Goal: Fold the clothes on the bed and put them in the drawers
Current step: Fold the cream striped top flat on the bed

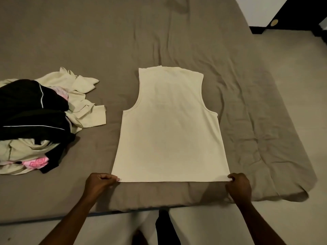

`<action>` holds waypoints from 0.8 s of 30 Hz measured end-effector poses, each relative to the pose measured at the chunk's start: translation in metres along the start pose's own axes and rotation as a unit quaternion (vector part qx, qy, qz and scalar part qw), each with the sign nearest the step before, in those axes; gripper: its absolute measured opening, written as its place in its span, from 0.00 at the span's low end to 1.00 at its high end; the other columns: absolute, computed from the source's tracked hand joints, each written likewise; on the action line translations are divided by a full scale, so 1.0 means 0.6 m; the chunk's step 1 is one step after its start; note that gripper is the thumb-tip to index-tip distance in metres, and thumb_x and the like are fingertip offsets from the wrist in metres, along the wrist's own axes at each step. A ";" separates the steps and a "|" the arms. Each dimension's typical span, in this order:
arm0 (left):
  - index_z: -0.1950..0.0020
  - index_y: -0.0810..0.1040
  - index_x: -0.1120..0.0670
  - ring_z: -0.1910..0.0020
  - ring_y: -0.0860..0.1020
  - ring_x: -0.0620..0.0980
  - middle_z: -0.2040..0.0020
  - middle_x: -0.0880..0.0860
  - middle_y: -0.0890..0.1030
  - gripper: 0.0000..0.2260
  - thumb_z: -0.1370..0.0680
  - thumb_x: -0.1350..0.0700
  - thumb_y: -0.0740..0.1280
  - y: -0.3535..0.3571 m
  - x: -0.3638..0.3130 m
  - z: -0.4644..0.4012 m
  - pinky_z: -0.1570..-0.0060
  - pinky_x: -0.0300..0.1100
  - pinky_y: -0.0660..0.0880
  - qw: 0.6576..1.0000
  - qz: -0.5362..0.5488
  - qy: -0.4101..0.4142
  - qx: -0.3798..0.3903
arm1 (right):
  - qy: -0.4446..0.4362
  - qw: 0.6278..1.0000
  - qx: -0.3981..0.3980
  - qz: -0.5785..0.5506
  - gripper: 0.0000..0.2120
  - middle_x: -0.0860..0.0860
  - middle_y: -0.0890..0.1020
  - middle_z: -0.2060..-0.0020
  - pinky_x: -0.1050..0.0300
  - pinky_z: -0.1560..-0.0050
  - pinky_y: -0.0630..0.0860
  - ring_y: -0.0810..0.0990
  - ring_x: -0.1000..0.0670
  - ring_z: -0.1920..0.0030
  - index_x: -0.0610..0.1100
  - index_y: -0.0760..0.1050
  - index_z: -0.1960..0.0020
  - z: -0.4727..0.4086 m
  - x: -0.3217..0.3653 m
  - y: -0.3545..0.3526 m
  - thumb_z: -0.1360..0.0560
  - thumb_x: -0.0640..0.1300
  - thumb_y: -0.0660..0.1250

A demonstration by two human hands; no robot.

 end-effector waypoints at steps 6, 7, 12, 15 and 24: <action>0.72 0.83 0.56 0.68 0.80 0.50 0.74 0.47 0.81 0.14 0.29 0.53 0.81 -0.021 -0.024 -0.001 0.65 0.39 0.73 0.988 -0.121 0.032 -0.093 | 0.045 0.998 0.023 0.036 0.12 0.42 0.78 0.45 0.51 0.49 0.73 0.81 0.39 0.49 0.41 0.82 0.43 0.004 0.033 -0.010 0.27 0.37 0.69; 0.72 0.83 0.56 0.68 0.80 0.50 0.74 0.47 0.81 0.14 0.29 0.54 0.81 -0.022 -0.030 -0.008 0.64 0.39 0.73 0.987 -0.124 0.030 -0.097 | 0.044 0.998 0.014 0.036 0.12 0.42 0.78 0.45 0.51 0.50 0.72 0.81 0.39 0.50 0.41 0.81 0.43 0.000 0.039 -0.013 0.26 0.36 0.69; 0.63 0.85 0.52 0.61 0.81 0.46 0.63 0.47 0.85 0.06 0.28 0.57 0.79 -0.010 -0.095 -0.061 0.58 0.42 0.75 0.986 -0.128 0.032 -0.105 | 0.033 0.999 -0.020 -0.005 0.15 0.40 0.79 0.47 0.48 0.51 0.74 0.79 0.37 0.51 0.39 0.80 0.43 -0.053 0.076 -0.018 0.28 0.33 0.68; 0.57 0.85 0.54 0.58 0.82 0.51 0.60 0.49 0.85 0.04 0.28 0.56 0.79 0.004 -0.141 -0.121 0.54 0.44 0.77 0.984 -0.127 0.037 -0.121 | 0.045 0.996 -0.051 -0.057 0.14 0.38 0.81 0.47 0.44 0.45 0.76 0.79 0.35 0.46 0.39 0.81 0.43 -0.112 0.103 -0.024 0.28 0.33 0.67; 0.48 0.83 0.57 0.50 0.82 0.55 0.54 0.53 0.86 0.13 0.26 0.50 0.78 0.030 -0.270 -0.294 0.48 0.47 0.76 0.976 -0.094 0.083 -0.177 | -0.004 0.988 -0.040 -0.150 0.17 0.39 0.83 0.42 0.45 0.38 0.74 0.80 0.36 0.41 0.43 0.78 0.35 -0.311 0.214 -0.020 0.23 0.42 0.64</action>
Point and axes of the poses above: each hand's wrist, its own z-axis away from the middle knuckle, its own y-axis out of the palm, x = y × z, the point moved 3 cm from there along -z, towards the middle knuckle
